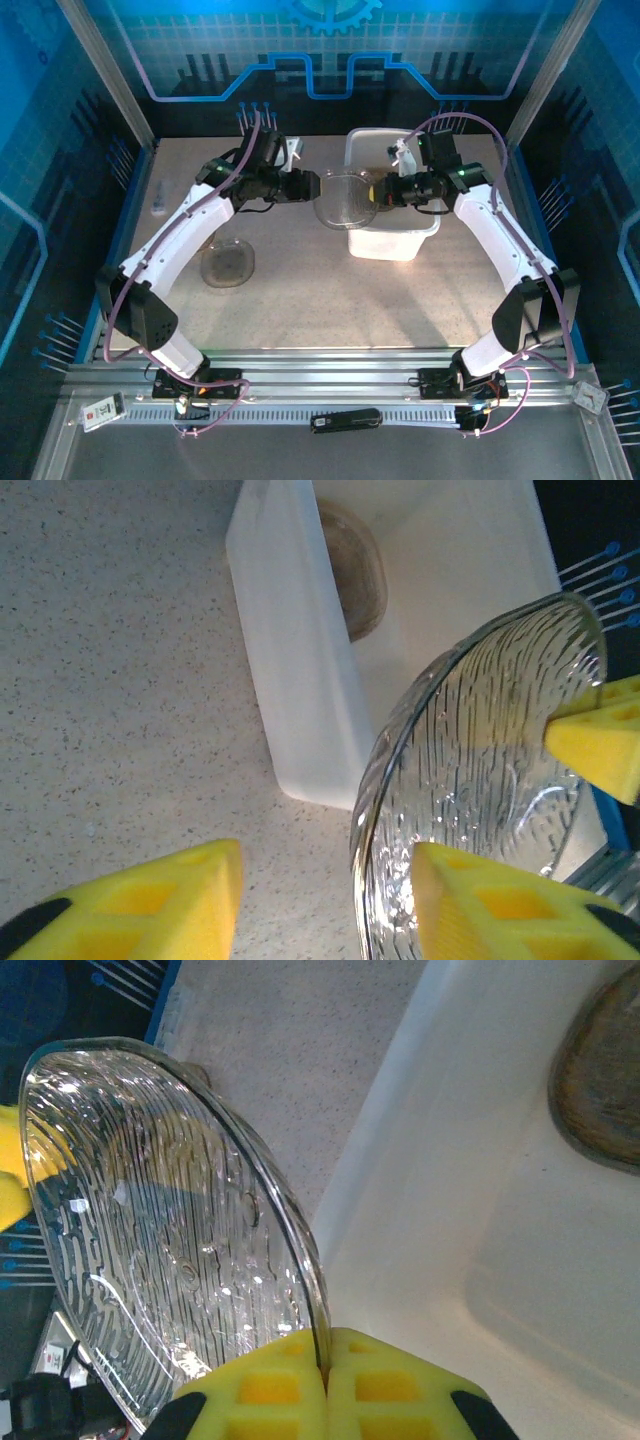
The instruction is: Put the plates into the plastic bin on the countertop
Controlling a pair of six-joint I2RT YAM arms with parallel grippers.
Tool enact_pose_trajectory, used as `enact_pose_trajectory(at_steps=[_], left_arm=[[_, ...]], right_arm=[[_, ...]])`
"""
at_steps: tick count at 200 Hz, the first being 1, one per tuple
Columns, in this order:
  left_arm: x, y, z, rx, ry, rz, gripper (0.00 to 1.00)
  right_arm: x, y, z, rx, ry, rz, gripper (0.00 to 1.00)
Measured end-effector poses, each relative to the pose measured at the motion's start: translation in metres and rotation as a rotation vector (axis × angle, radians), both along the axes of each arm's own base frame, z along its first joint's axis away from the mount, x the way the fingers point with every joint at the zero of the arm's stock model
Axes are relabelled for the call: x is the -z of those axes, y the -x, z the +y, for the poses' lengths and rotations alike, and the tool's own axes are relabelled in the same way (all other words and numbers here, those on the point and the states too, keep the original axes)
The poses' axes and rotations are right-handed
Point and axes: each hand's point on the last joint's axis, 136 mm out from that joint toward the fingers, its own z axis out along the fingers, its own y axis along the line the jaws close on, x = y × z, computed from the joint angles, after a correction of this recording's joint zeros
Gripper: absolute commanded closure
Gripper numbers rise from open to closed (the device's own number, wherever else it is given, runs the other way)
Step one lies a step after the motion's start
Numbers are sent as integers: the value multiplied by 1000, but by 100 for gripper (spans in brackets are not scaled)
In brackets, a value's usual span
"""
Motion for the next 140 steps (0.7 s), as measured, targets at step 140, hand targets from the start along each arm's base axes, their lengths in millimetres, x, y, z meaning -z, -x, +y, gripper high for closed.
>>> enact_pose_trajectory(at_steps=[140], left_arm=[[7,-45,70,-170,-12,-11,46]], right_arm=[[34,-98,-89,222,191,54,97]])
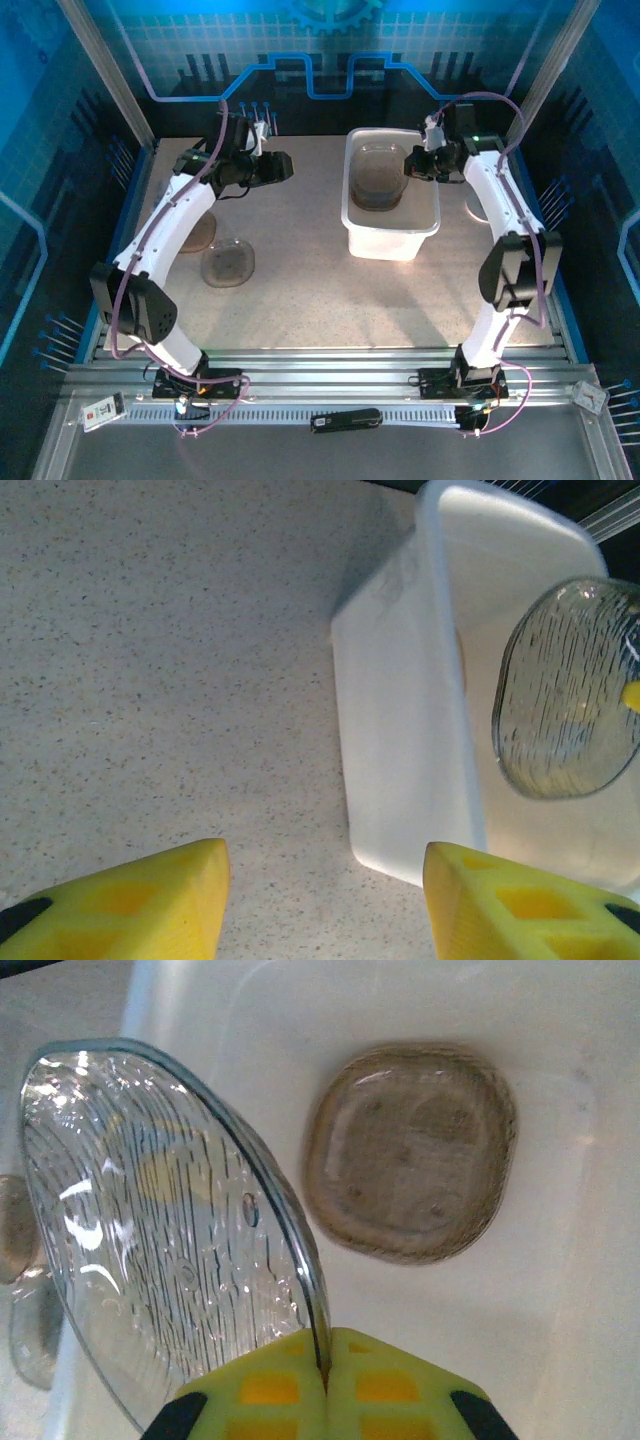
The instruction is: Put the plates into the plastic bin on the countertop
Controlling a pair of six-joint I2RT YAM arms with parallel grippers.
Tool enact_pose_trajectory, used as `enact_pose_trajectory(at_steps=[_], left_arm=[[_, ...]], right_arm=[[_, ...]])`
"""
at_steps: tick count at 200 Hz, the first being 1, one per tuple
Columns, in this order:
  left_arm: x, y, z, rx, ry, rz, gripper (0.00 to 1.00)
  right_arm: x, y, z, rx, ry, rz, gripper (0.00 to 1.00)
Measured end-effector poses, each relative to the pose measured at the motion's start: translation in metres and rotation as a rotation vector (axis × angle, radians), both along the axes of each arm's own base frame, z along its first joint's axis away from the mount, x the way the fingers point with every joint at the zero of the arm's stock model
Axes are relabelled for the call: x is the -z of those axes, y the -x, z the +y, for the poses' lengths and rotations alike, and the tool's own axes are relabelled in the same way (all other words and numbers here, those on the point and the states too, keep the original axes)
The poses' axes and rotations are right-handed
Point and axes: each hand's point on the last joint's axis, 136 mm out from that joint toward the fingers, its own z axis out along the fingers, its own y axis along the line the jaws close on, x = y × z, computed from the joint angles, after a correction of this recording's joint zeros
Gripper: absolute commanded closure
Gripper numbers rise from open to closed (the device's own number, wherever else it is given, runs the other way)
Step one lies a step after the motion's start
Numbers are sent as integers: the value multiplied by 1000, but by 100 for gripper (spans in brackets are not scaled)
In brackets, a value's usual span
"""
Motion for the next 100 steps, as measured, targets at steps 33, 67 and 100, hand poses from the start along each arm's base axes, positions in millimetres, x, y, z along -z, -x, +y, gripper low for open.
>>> enact_pose_trajectory(at_steps=[33,67,100], left_arm=[[23,-11,6,-14,-18,50,46],[42,-24,9,-27,-37,97,45],[48,-30,8,-27,-41,113,45]], right_arm=[[18,-25,-5,-6,54,36,97],[33,-41,-9,-1,92,68,97],[52,-49,-13,7,126,111,95]])
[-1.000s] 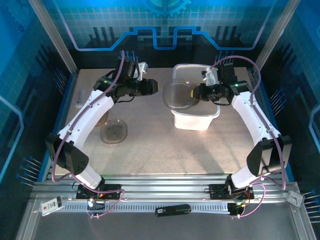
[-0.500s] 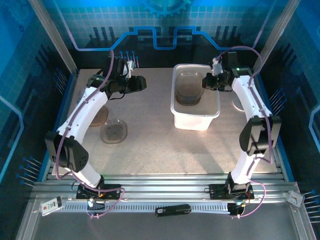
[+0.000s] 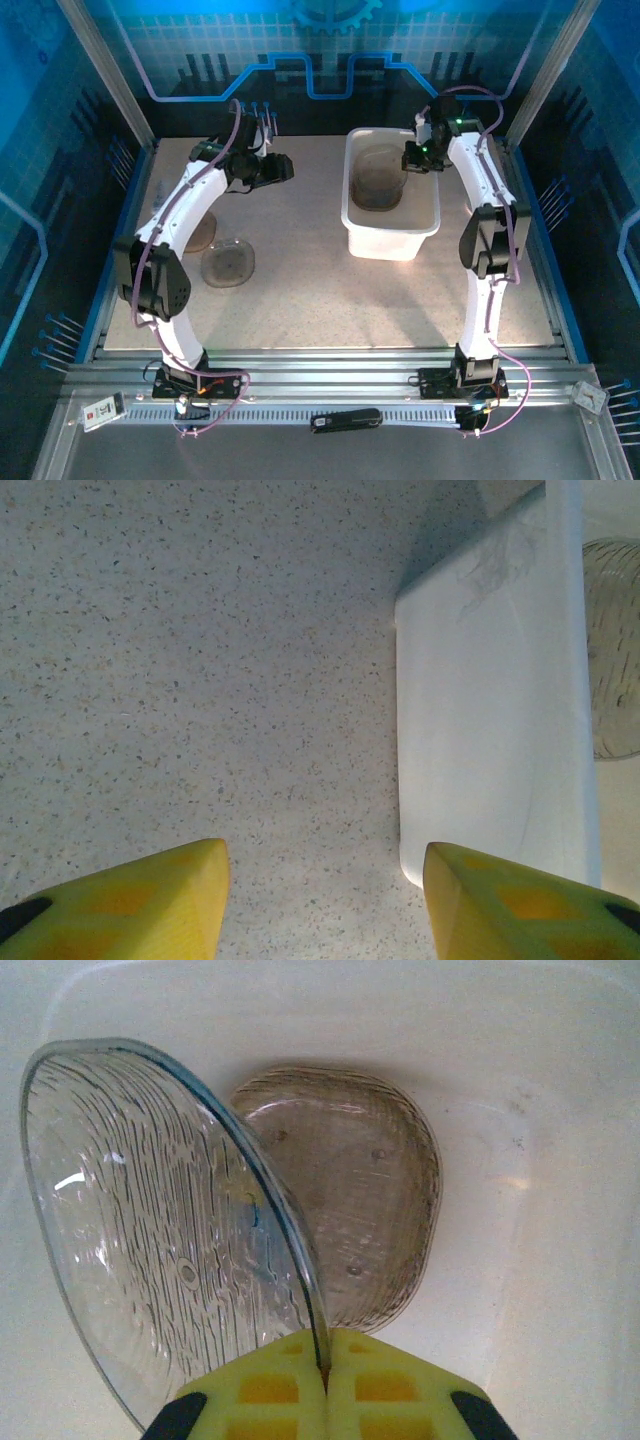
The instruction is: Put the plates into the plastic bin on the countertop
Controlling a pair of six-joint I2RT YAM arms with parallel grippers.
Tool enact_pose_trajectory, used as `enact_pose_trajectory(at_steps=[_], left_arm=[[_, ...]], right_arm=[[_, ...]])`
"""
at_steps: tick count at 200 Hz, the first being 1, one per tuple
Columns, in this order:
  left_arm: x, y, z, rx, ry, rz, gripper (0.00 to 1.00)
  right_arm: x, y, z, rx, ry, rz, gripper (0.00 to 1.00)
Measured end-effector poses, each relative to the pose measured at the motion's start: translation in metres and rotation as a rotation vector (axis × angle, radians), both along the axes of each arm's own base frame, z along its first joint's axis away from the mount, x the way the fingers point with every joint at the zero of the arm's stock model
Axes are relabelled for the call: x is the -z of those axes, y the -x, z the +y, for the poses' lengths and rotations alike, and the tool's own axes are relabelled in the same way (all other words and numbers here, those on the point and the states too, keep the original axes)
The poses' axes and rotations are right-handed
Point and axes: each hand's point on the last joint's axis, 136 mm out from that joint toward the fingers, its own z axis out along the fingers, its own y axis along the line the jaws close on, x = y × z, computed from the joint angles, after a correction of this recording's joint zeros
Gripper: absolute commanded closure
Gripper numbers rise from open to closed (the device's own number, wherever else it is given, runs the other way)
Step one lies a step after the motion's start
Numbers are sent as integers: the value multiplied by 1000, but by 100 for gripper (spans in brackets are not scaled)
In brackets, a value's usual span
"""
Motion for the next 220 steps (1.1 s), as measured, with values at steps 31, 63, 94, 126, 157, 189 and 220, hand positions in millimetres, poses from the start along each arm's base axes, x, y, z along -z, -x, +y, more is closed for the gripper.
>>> enact_pose_trajectory(at_steps=[31,63,94,126,157,189,220], left_arm=[[4,0,0,3,-5,12,45],[9,1,0,11,-14,22,45],[10,1,0,12,-16,26,45],[10,1,0,12,-16,26,45],[10,1,0,12,-16,26,45],[10,1,0,12,-16,27,45],[10,1,0,13,-17,26,45]], right_arm=[[20,-3,-4,10,26,47,94],[26,-12,-8,21,49,49,93],[28,-20,-9,27,64,46,93],[29,-26,-12,35,89,46,93],[30,-29,-9,26,134,52,93],[30,-25,2,7,146,64,93],[35,-18,11,1,157,96,93]])
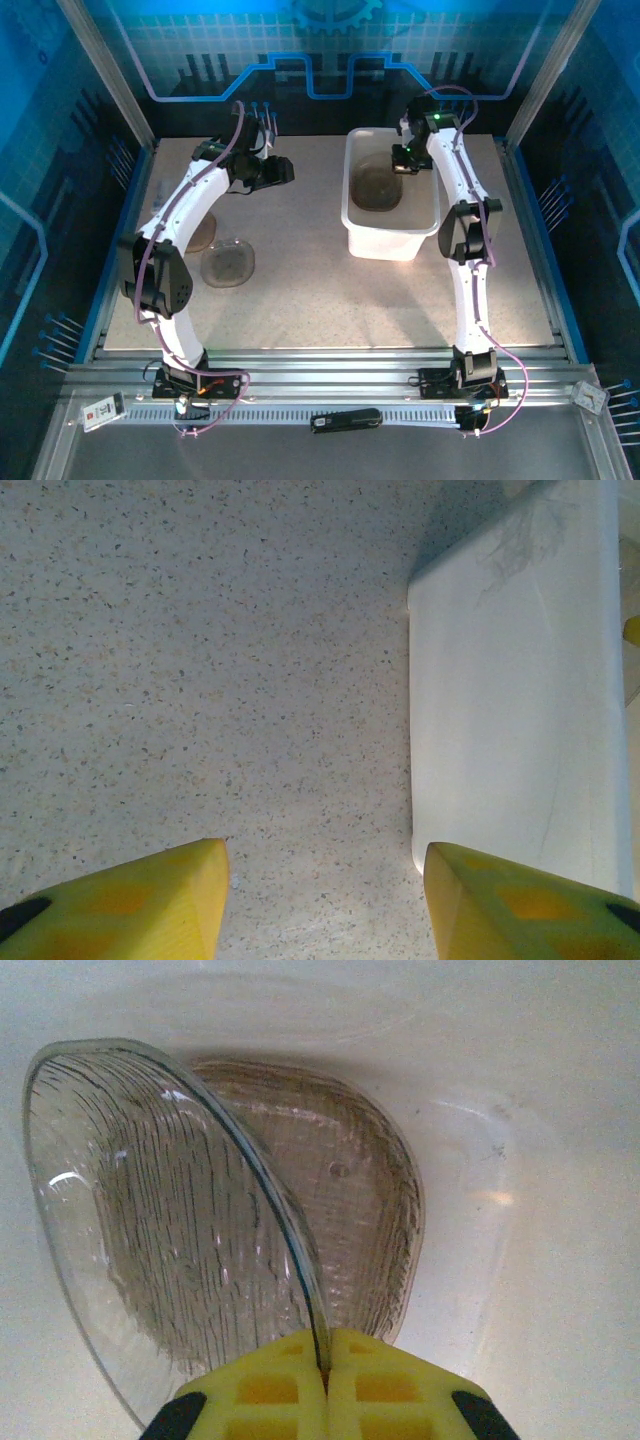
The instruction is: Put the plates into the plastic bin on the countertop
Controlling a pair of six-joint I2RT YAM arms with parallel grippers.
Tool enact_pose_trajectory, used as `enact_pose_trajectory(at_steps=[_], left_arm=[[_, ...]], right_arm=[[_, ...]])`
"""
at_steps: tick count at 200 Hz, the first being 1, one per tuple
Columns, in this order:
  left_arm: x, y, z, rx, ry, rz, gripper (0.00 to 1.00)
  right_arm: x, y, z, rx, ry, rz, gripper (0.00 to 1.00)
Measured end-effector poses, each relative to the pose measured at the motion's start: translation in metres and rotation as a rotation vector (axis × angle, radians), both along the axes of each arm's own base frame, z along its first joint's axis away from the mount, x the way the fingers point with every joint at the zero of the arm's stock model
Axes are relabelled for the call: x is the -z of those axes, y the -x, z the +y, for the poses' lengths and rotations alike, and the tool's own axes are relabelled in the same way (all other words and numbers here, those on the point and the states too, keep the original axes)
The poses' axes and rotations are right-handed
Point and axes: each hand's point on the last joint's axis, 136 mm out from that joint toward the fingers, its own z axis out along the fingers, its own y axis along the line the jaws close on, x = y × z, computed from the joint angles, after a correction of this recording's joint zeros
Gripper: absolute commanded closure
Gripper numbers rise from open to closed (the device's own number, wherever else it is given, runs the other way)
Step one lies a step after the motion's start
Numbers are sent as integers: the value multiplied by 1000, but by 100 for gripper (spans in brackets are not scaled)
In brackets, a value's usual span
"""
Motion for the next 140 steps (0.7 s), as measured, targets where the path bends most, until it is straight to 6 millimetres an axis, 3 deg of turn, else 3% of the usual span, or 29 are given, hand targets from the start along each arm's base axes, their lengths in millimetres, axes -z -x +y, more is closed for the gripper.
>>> enact_pose_trajectory(at_steps=[83,122,140], left_arm=[[4,-1,0,3,-4,7,45],[4,-1,1,2,-5,8,45],[5,-1,1,1,-5,9,45]], right_arm=[[35,-8,-5,37,43,62,83],[30,-23,-7,55,44,1,58],[34,-20,-9,56,51,16,52]])
